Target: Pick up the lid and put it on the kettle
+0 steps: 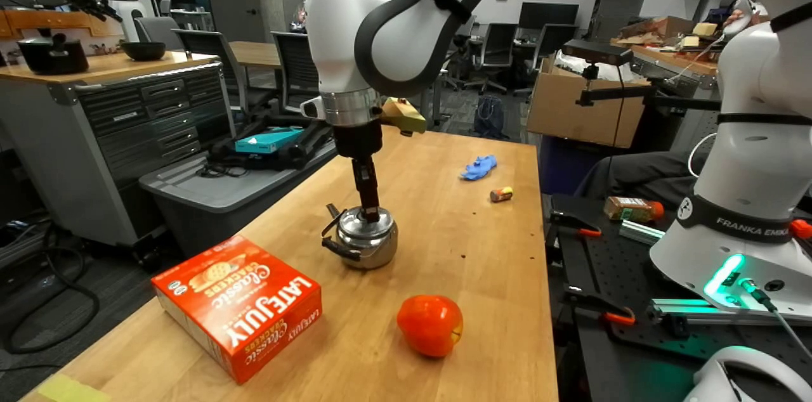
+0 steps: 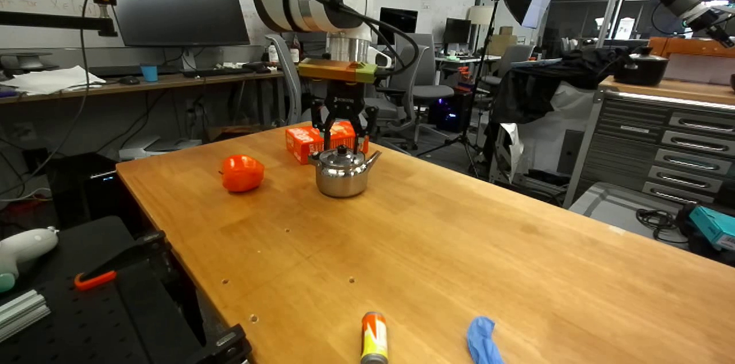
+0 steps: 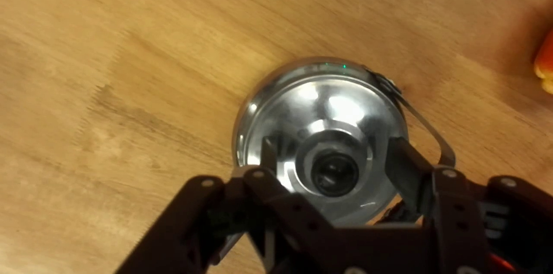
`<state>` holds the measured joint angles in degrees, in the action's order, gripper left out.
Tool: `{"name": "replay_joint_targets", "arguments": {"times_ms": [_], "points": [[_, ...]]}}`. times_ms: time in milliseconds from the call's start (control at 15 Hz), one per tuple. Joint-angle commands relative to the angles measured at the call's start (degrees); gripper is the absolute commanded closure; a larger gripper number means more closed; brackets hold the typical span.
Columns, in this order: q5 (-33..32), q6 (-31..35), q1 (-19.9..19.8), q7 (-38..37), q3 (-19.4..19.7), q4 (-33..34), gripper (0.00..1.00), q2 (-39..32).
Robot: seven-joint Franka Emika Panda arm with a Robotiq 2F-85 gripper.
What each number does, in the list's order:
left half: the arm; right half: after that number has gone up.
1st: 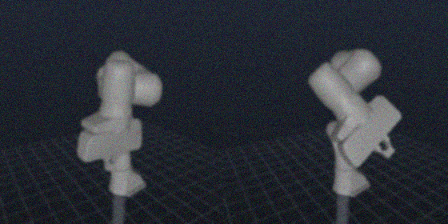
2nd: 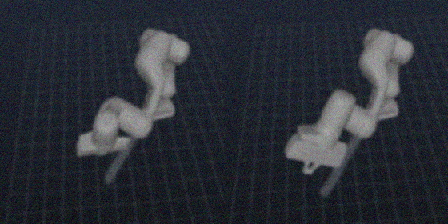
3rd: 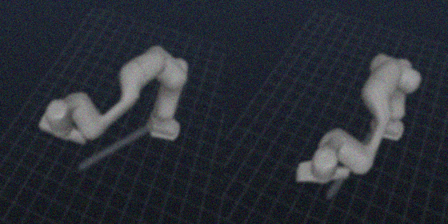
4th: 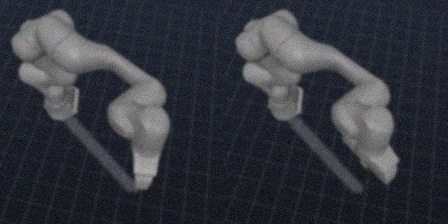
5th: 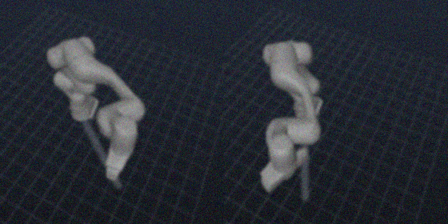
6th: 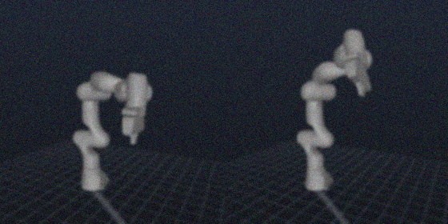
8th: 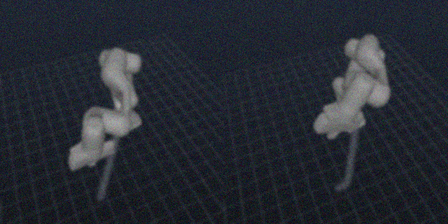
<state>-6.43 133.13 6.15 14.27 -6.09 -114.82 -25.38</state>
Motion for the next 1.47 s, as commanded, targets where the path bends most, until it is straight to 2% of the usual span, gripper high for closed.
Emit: {"name": "replay_joint_targets", "arguments": {"times_ms": [0, 267, 333, 533, 733, 1200, 1267, 1400], "points": [[-0.2, -0.1, -0.3, -0.1, -0.3, 0.1, 0.32, 0.0], [-0.2, -0.1, -0.3, -0.1, -0.3, 0.1, 0.32, 0.0], [0.2, 1.9, -0.3, -1.1, -0.3, -1.3, 0.08, 0.9], [1.1, 7.8, -0.4, -3.0, -0.6, -5.1, 0.0, 3.0], [2.5, 16.4, -0.5, -5.4, -1.0, -10.1, 0.0, 5.0], [15.1, 34.5, -2.8, -7.5, -6.0, -21.6, 0.0, 9.7], [11.4, 30.4, -1.3, -7.4, -3.7, -17.0, 0.0, 6.0], [13.1, 32.9, -1.8, -7.6, -4.8, -19.3, 0.0, 7.2]]}}
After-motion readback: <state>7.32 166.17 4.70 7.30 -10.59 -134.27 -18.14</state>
